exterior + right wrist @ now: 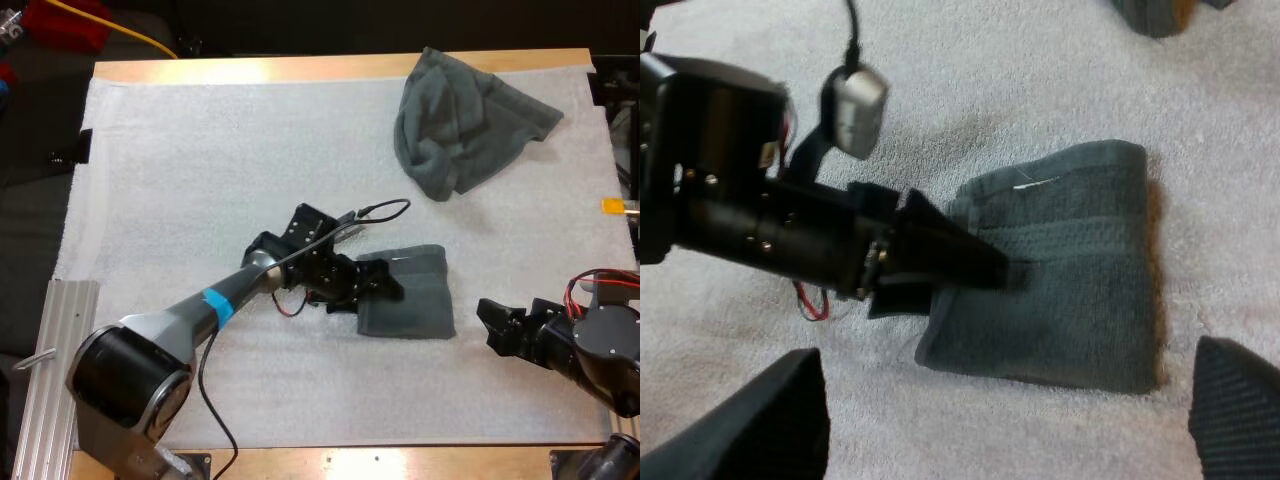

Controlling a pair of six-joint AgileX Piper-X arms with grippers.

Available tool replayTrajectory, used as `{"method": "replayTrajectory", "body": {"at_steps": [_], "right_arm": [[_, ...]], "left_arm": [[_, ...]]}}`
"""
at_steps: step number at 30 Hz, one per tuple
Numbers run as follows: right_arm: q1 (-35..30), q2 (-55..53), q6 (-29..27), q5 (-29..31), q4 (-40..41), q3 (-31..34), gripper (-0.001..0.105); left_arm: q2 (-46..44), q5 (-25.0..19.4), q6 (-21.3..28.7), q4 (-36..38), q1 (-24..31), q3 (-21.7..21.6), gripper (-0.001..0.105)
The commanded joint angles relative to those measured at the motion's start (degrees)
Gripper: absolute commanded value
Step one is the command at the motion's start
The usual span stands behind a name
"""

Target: Pick towel from pile, fold and stack

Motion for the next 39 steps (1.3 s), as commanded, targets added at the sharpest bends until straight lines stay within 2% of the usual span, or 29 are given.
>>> {"method": "replayTrajectory", "body": {"at_steps": [1,8,10,14,16,18,25,29,36,39], "right_arm": [[-0.2,-0.2,-0.6,0.4,0.2,-0.5,0.072],[-0.2,-0.2,-0.6,0.4,0.2,-0.5,0.072],[-0.2,-0.2,-0.6,0.4,0.2,-0.5,0.072],[-0.2,-0.2,-0.7,0.4,0.2,-0.5,0.072],[-0.2,-0.2,-1.1,0.4,0.2,-0.5,0.072],[-0.2,-0.2,-1.1,0.4,0.2,-0.5,0.072],[-0.2,-0.2,-2.0,0.4,0.2,-0.5,0.072],[-0.2,-0.2,-3.0,0.4,0.2,-0.5,0.072],[-0.2,-0.2,-3.1,0.4,0.1,-0.5,0.072],[-0.2,-0.2,-3.1,0.4,0.1,-0.5,0.072]], "left_arm": [[0.5,0.4,-1.7,-0.3,-1.1,-1.0,0.072],[3.4,2.0,-4.2,-0.3,-3.7,-5.3,0.070],[3.5,2.2,-4.2,-0.3,-3.7,-5.5,0.065],[3.5,2.4,-4.2,0.2,-3.5,-5.5,0.040],[3.5,2.9,-2.5,0.9,-3.4,-5.5,0.015],[3.3,4.2,-0.5,1.1,-3.4,-5.5,0.000],[0.1,11.1,6.8,1.3,-2.8,-5.5,0.000],[-3.1,14.5,9.4,1.5,-1.1,-5.5,0.000],[-9.3,19.3,14.4,6.5,5.6,-5.5,0.000],[-11.3,19.5,18.8,11.4,9.1,-5.5,0.000]]}}
